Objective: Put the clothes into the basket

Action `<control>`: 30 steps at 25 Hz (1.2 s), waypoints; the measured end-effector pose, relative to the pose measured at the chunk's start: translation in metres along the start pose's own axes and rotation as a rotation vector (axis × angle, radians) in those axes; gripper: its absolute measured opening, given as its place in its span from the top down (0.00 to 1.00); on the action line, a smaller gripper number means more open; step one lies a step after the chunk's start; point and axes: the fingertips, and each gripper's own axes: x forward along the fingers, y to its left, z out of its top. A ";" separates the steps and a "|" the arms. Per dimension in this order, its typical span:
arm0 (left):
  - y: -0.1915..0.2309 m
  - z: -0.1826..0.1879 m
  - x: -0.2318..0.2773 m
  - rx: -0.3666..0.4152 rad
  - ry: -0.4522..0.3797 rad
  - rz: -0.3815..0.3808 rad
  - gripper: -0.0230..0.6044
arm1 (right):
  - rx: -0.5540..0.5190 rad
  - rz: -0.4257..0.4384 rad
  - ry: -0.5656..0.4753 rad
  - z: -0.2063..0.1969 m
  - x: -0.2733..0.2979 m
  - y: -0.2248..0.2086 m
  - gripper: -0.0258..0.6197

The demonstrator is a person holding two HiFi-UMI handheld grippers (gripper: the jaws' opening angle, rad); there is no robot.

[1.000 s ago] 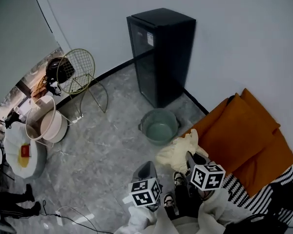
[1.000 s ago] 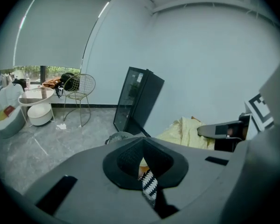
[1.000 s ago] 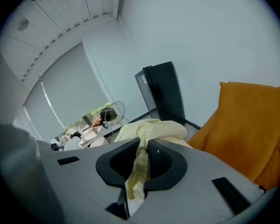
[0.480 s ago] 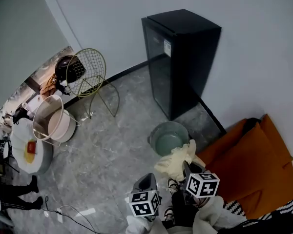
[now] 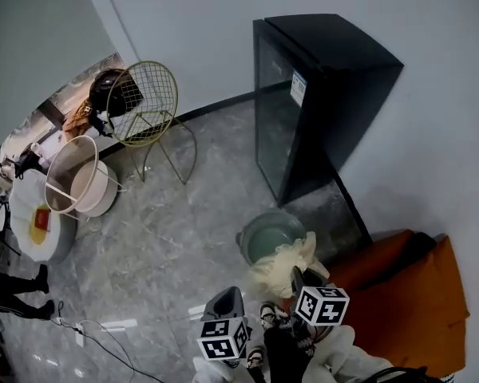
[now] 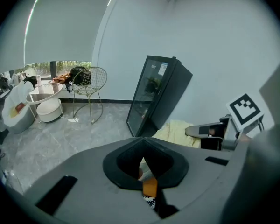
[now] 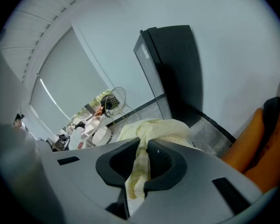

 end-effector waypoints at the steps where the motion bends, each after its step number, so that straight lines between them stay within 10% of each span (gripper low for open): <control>1: 0.002 0.001 0.005 -0.005 0.005 0.005 0.96 | -0.002 0.001 0.009 0.004 0.011 -0.002 0.88; 7: 0.021 0.009 0.027 -0.045 0.030 0.044 0.96 | -0.005 -0.009 0.091 0.015 0.070 -0.019 0.88; 10: 0.033 0.016 0.034 -0.056 0.027 0.067 0.96 | -0.030 -0.037 0.063 0.025 0.091 -0.029 0.71; 30: 0.034 0.015 0.033 -0.050 0.018 0.046 0.96 | -0.046 -0.096 0.002 0.032 0.070 -0.044 0.71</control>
